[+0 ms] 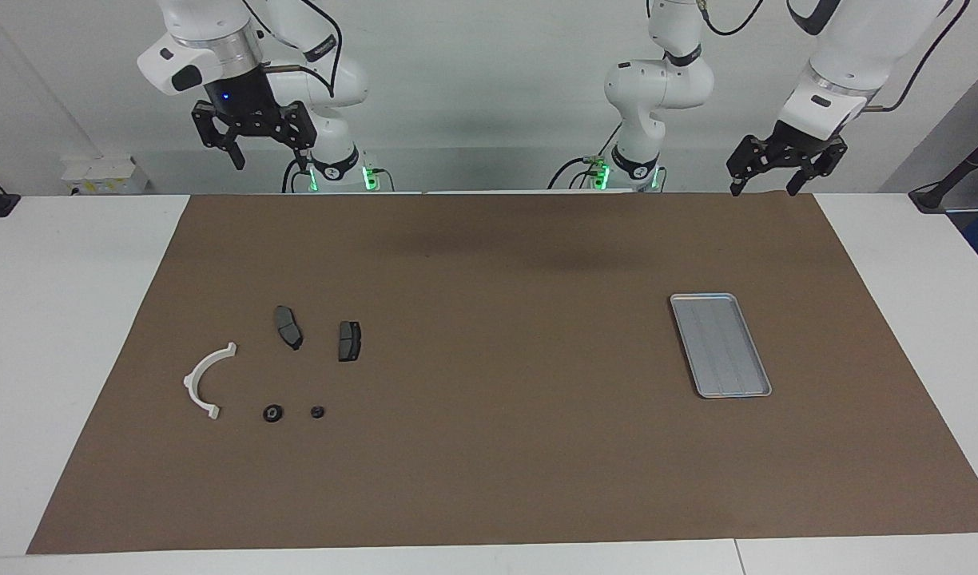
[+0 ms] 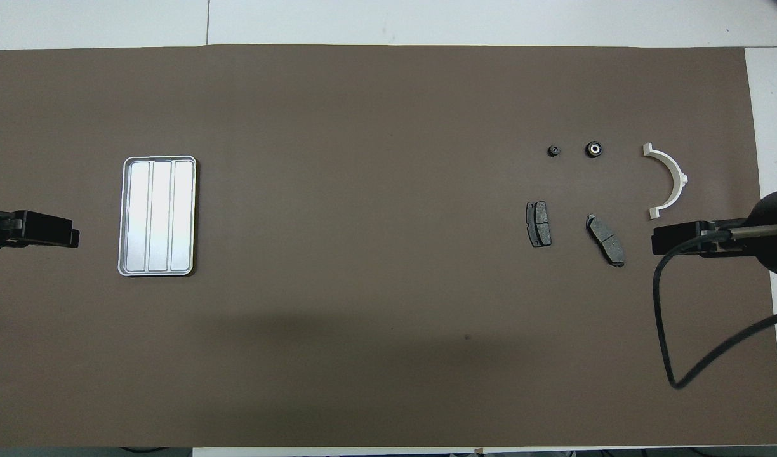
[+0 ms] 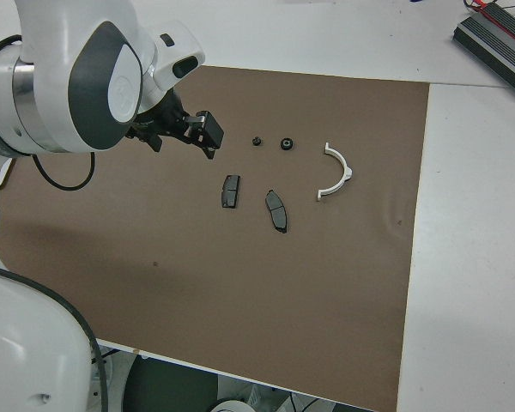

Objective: Pick bearing gear from pile to tray

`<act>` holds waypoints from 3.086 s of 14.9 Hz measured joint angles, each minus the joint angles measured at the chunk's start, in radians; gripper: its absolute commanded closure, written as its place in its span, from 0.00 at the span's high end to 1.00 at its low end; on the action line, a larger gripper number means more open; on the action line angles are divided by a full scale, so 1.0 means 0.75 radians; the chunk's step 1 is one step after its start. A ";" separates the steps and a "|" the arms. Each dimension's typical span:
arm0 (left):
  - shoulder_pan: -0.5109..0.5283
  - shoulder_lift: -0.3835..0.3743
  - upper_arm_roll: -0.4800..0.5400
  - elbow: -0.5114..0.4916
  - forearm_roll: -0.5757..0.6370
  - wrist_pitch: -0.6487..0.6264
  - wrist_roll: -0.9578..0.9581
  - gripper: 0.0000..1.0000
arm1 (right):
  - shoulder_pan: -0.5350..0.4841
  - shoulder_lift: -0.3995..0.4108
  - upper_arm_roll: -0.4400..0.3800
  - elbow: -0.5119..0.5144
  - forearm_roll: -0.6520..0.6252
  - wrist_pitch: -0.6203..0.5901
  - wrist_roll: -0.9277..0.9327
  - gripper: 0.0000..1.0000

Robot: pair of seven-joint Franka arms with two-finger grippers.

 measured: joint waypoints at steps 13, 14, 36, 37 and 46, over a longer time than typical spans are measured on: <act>0.000 0.000 0.000 0.000 0.000 0.000 0.000 1.00 | -0.024 0.685 -0.007 -0.130 -0.013 0.779 0.221 1.00; 0.000 0.000 0.000 0.000 0.000 0.001 0.000 1.00 | -0.022 0.738 -0.007 -0.108 -0.053 0.807 0.238 1.00; -0.006 -0.002 -0.021 -0.034 0.000 0.069 -0.111 1.00 | -0.001 1.127 -0.004 0.279 -0.149 0.858 0.564 0.00; -0.006 -0.005 -0.022 -0.044 0.000 0.083 -0.115 1.00 | -0.001 1.127 -0.004 0.279 -0.149 0.858 0.564 0.00; -0.007 -0.048 -0.024 -0.131 0.000 0.162 -0.129 1.00 | 0.004 1.095 0.017 0.477 -0.152 0.451 0.485 0.00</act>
